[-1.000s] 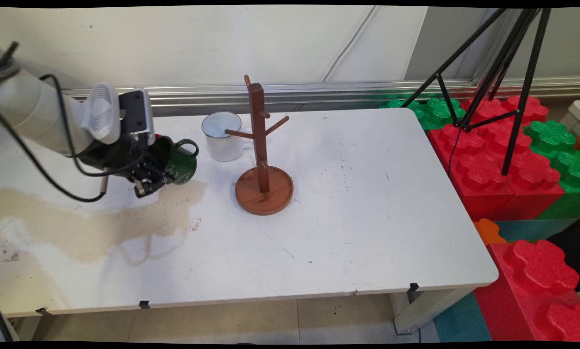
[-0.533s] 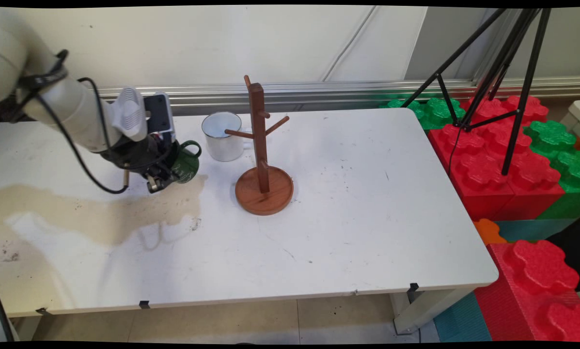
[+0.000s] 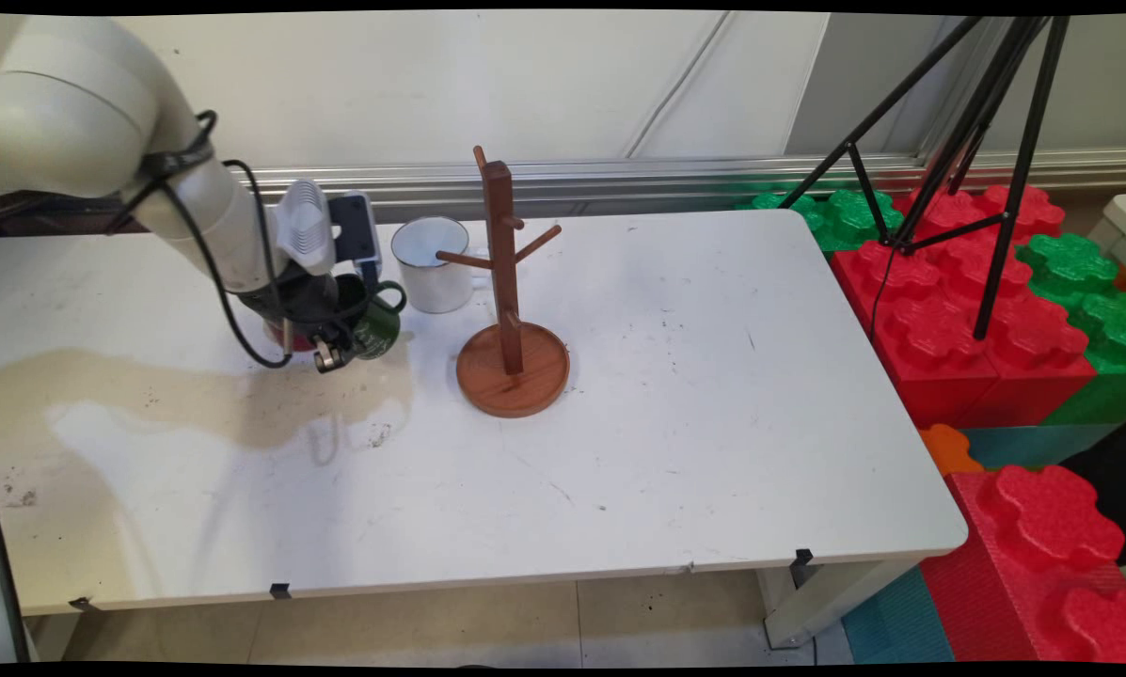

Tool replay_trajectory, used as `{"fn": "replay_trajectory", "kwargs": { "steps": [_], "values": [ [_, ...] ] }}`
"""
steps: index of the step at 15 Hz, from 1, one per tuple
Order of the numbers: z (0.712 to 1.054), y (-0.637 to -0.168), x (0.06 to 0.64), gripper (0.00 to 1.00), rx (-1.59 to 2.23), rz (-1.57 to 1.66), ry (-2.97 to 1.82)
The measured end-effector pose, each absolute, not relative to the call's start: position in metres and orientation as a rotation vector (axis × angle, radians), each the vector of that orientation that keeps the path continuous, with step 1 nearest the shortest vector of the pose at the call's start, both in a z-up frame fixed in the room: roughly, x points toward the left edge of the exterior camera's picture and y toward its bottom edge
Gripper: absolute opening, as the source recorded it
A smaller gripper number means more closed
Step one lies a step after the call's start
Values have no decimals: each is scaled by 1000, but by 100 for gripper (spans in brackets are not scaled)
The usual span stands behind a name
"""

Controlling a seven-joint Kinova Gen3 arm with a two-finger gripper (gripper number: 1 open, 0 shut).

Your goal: Place the picked object on the table

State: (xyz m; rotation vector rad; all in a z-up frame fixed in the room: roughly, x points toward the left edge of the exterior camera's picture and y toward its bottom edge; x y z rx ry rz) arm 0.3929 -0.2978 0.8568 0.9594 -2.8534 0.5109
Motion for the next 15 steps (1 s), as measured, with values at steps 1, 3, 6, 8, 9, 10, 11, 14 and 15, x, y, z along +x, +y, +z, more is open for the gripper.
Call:
{"fn": "replay_trajectory", "kwargs": {
  "steps": [1,3,6,8,9,10,11,14,15],
  "values": [
    [855,-300,392,0,966,505,-2858],
    [849,-308,389,0,982,490,-2874],
    [842,-319,385,0,993,467,-2898],
    [837,-326,382,0,998,450,-2914],
    [835,-329,381,0,1000,439,-2923],
    [833,-332,380,0,1003,426,-2935],
    [832,-334,379,0,1004,419,-2940],
    [829,-338,377,0,1005,404,-2956],
    [828,-339,376,0,1004,399,-2961]
  ]
}}
